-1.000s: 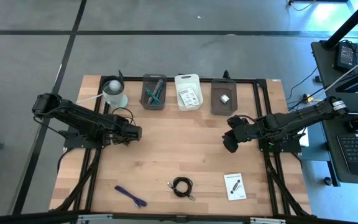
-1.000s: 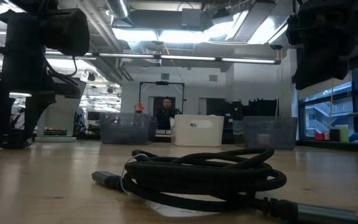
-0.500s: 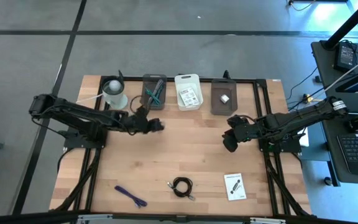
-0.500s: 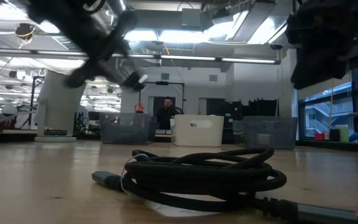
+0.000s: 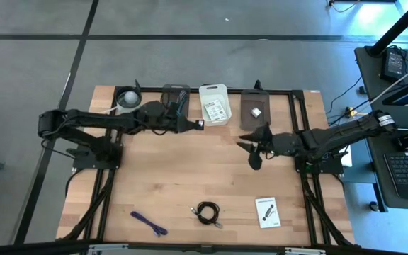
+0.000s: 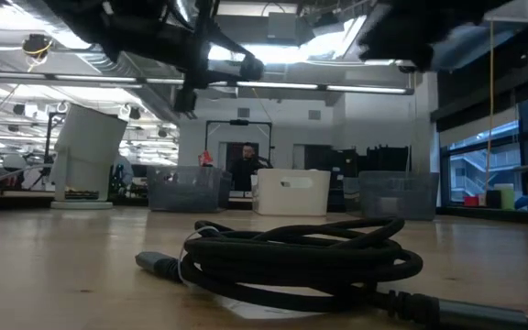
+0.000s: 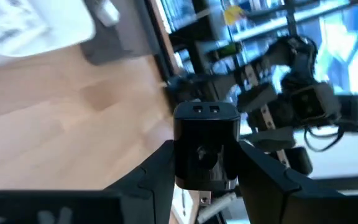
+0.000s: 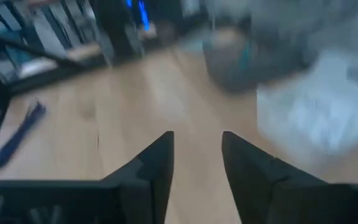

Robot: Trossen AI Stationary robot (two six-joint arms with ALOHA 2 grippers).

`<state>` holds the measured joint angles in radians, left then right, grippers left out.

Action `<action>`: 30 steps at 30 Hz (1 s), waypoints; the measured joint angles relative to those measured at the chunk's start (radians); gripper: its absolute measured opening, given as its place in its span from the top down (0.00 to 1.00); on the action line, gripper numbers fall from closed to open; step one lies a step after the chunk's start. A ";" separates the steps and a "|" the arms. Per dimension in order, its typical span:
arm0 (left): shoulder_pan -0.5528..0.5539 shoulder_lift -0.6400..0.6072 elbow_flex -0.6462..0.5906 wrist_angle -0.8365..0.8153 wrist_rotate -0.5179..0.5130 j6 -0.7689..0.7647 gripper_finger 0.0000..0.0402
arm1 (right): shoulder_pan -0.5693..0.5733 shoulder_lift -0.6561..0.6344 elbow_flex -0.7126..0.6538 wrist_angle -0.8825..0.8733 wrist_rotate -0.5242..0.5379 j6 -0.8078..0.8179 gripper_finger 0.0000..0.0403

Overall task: Pick and place items into bin
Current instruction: Put the black charger adapter into the right black bin

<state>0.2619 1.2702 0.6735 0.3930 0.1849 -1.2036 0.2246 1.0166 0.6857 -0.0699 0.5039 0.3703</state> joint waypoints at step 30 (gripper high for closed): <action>0.167 0.285 0.373 0.000 0.516 0.132 0.65 | -0.174 0.286 0.228 0.248 -0.004 -0.616 0.03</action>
<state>0.4290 1.5551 1.0466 0.3930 0.7013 -1.0719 0.0502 1.3031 0.9134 0.1779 0.4999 -0.2458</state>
